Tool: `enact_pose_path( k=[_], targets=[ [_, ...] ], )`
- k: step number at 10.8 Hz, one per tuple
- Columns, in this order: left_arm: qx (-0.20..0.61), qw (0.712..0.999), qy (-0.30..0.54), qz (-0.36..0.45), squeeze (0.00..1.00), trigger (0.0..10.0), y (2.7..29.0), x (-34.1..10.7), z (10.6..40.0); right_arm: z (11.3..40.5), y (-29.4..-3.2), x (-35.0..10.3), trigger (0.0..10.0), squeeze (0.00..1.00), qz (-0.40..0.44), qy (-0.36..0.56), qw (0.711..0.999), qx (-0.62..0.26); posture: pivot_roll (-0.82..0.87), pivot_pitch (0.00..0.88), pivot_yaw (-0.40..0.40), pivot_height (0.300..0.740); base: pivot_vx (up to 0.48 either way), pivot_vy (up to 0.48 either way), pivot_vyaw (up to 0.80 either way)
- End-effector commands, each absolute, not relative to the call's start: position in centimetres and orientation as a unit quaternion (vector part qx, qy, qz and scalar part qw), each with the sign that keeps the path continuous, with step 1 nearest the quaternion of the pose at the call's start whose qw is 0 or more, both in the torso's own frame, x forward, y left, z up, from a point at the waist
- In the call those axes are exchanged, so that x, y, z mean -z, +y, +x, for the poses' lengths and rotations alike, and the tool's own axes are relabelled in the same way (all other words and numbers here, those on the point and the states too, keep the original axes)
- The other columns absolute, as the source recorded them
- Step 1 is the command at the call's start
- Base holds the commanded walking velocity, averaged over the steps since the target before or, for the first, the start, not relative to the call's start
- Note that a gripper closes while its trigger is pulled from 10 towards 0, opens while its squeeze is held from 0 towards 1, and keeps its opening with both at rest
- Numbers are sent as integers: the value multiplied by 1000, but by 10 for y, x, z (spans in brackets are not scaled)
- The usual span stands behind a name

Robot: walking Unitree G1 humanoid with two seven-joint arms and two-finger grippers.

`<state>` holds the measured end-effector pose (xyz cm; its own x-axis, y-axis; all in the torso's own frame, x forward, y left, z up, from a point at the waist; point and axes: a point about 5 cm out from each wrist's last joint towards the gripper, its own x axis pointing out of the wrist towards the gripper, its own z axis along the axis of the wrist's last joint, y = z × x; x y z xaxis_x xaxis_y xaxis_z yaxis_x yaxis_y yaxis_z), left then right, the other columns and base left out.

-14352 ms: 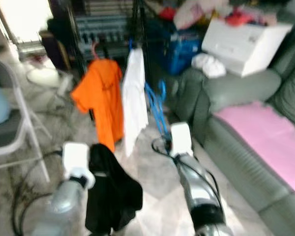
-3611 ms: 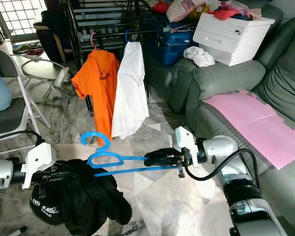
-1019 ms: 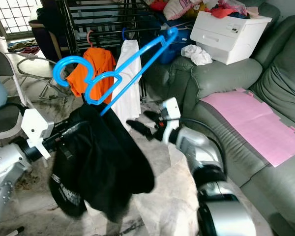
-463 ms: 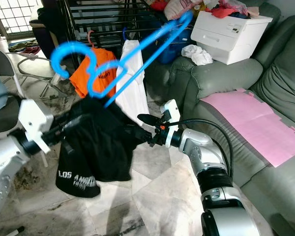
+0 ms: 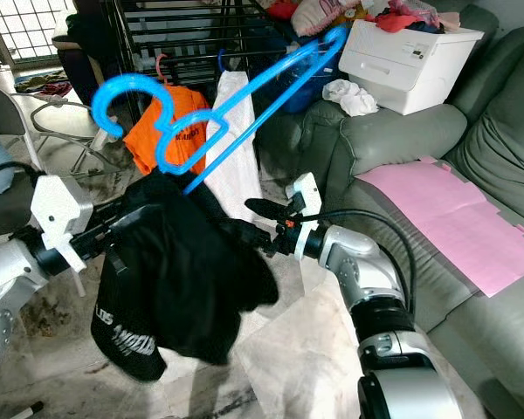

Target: Hang hanger

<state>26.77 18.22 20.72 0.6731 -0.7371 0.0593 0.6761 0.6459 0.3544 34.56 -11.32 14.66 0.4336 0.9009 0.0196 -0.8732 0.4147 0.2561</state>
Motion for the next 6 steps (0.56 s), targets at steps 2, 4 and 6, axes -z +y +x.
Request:
enact_pose_path(
  k=[2,4,6],
  targets=[
    [399,894,-132,157,0,0,177,-223,265,346,-117,-143,10000,0,105,71,841,-526,69,0,-47,740,0,0,0],
    [403,888,-162,152,0,0,173,-234,262,345,-115,-133,10000,0,105,88,846,-516,74,0,-51,740,0,0,0],
    [428,876,-187,118,0,0,166,-255,253,343,-115,-120,10000,0,97,107,855,-499,86,0,-58,740,0,0,0]
  ],
)
